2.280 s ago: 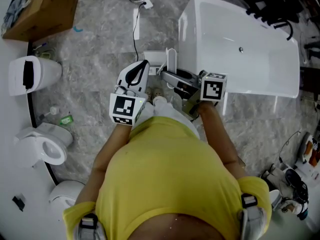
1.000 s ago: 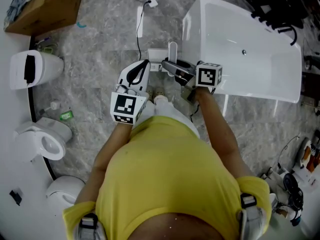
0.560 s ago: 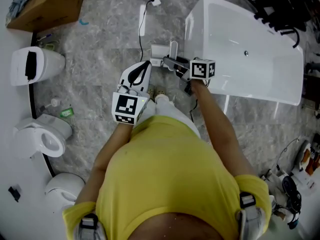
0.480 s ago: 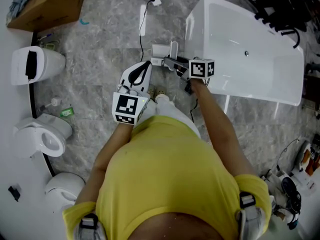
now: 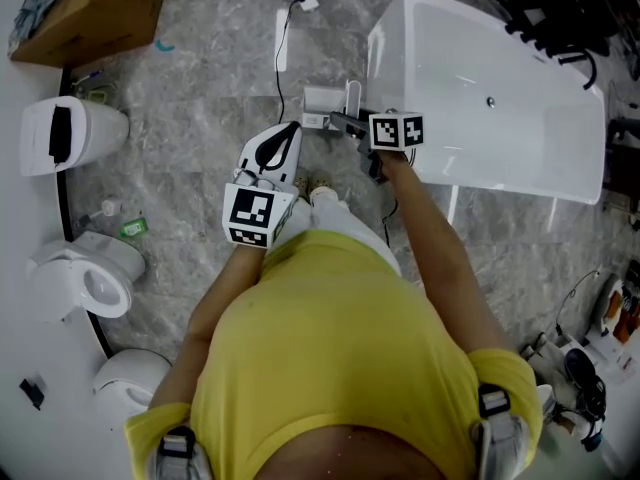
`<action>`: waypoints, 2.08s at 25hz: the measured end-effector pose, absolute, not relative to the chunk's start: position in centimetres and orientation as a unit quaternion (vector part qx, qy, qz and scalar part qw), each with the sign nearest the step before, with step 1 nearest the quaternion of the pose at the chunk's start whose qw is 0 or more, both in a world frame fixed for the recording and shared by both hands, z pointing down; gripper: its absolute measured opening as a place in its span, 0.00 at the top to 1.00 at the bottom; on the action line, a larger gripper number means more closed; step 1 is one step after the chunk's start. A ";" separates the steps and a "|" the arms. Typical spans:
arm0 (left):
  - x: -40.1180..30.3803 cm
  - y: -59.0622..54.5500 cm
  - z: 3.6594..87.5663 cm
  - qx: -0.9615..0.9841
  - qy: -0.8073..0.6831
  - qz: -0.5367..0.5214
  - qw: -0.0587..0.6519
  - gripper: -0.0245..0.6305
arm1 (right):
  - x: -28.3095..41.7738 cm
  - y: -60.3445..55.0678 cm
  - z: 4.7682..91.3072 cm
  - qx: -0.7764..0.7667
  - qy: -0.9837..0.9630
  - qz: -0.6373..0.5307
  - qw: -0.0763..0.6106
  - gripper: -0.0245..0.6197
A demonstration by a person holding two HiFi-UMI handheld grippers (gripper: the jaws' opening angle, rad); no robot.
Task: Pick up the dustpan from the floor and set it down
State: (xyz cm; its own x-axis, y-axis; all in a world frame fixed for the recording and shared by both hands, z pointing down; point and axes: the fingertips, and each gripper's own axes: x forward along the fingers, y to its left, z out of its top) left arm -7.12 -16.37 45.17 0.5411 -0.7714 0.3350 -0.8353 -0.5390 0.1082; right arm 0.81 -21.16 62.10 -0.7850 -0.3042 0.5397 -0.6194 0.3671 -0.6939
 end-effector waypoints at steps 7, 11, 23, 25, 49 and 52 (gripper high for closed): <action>-5.6 -16.7 45.0 0.881 -0.438 0.126 0.128 0.96 | 3.4 -20.5 60.8 0.385 -0.781 0.432 0.232 0.46; -4.5 -17.2 44.1 0.890 -0.427 0.111 0.113 0.96 | 5.4 -20.3 58.1 0.440 -0.784 0.375 0.226 0.55; -1.8 -19.5 37.3 0.900 -0.429 0.072 0.041 0.96 | 11.1 -22.2 39.4 0.586 -0.797 0.121 0.081 0.95; -1.8 -20.1 35.2 0.895 -0.441 0.060 0.027 0.96 | 11.8 -22.3 36.1 0.600 -0.794 0.077 0.060 0.95; -2.0 -19.7 25.8 0.868 -0.495 0.018 -0.040 0.96 | 13.3 -19.5 26.9 0.603 -0.796 -0.048 0.000 0.95; -1.5 -19.3 25.7 0.867 -0.497 0.012 -0.044 0.96 | 13.6 -19.3 27.3 0.599 -0.799 -0.047 0.000 0.95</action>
State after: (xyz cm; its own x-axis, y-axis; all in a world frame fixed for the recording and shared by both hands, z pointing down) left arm -1.50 -19.27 25.67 0.5056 -0.8625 -0.0224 -0.8604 -0.5021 -0.0875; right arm 13.58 -19.28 27.25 -0.2815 -0.9579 -0.0561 -0.9579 0.2772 0.0742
